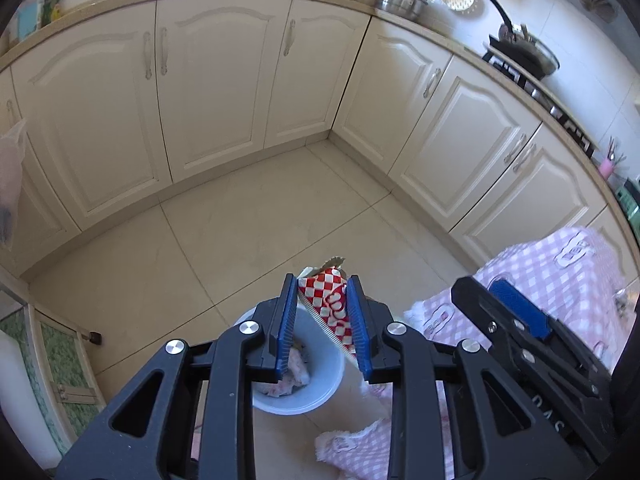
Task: Collect trash
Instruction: 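Carry the red-white packet and chip bag to the blue bin and release, then move both tools back over the table toward the remaining trash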
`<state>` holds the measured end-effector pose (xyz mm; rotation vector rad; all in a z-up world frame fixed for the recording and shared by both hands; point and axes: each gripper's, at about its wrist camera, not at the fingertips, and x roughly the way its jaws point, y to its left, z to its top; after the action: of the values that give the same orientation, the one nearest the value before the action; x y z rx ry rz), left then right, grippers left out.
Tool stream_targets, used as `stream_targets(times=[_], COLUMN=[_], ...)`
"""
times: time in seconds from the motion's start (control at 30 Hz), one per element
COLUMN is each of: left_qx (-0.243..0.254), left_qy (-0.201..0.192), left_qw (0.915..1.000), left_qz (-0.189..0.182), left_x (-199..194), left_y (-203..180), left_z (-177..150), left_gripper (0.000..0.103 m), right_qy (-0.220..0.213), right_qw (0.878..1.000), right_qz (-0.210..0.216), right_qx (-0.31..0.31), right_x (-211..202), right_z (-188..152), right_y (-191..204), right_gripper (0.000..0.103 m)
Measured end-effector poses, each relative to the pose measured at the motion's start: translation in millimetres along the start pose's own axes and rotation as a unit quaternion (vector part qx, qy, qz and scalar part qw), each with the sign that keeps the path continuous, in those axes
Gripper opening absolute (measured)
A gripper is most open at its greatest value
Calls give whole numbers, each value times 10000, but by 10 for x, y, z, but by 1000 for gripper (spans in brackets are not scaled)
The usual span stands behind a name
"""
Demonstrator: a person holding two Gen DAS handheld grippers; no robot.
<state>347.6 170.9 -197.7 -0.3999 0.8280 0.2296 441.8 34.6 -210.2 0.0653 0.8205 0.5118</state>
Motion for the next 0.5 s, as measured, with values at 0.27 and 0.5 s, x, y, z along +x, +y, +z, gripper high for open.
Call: stream_targets(times=[0.27,0.5], left_qx=[58,243], left_qy=[-253,-485], left_qw=[9997,9985], left_qz=[30,-74], left_x=[-273,-625], left_y=[-156,-388], left_z=[51,51], left_gripper=[42,42], right_qy=[-243,-522], right_qw=[9997,9986], right_qz=[-9,-49], right_qx=[36,81], right_x=[-310,-700], right_z=[93,133], right_y=[-47,-107], right_gripper=[53,53])
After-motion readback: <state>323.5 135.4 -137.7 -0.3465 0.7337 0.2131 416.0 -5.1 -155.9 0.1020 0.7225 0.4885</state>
